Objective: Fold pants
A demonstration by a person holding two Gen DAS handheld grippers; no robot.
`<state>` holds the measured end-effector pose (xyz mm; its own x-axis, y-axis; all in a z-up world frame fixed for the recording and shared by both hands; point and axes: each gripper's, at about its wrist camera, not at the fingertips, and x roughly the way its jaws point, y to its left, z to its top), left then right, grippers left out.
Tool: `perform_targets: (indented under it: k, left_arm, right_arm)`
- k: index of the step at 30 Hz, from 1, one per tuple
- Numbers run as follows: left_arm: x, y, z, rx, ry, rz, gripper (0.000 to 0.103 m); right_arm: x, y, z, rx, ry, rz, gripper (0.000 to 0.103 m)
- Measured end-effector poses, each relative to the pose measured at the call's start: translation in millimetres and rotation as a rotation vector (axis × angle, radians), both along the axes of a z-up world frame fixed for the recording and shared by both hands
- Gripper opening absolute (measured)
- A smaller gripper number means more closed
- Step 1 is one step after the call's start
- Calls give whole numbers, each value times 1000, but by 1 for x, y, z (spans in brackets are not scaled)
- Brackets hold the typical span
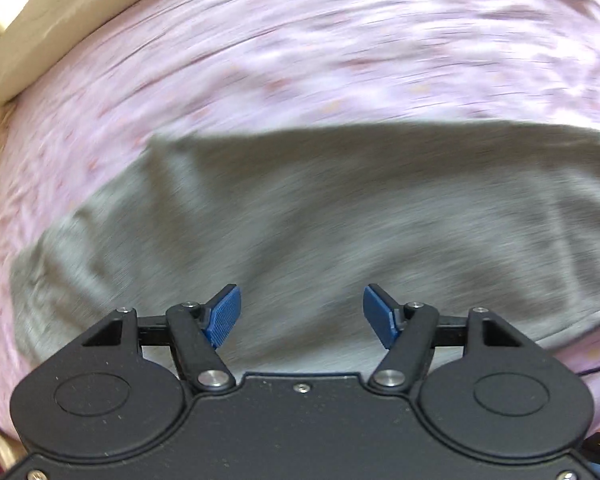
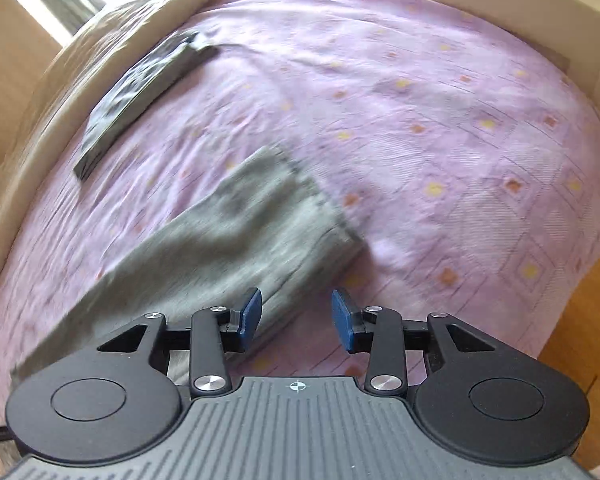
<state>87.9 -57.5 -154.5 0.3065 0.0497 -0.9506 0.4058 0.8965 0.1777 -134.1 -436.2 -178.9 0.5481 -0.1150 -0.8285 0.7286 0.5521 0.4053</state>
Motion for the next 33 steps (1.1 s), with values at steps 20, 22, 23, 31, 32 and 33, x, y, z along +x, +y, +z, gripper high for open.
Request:
perform_targets:
  k: [20,22,23,31,32,33]
  left_arm:
    - [4,-134,3,-121,76,-129,70]
    - [13,-147,-4,-111,69,-129,70]
    - [18,-154,-8,-107,68,-125,70]
    - [55,-175,-37,-83,112,-70,74]
    - [56,-172,-34,-92,117,-66,73]
    - [55,-169,-28,-104,106,-59,71]
  right_arm:
    - [17,-35,-23,99,-63,35,13]
    - [20,-34,-11,76,-83,70,12]
    - [21,-33,-6,68,-90,83,12]
    - [23,-32,18,66,-149,107,12]
    - [23,-32,20,64,-152,110,12]
    - [24,-31,21,63,-154,111,12]
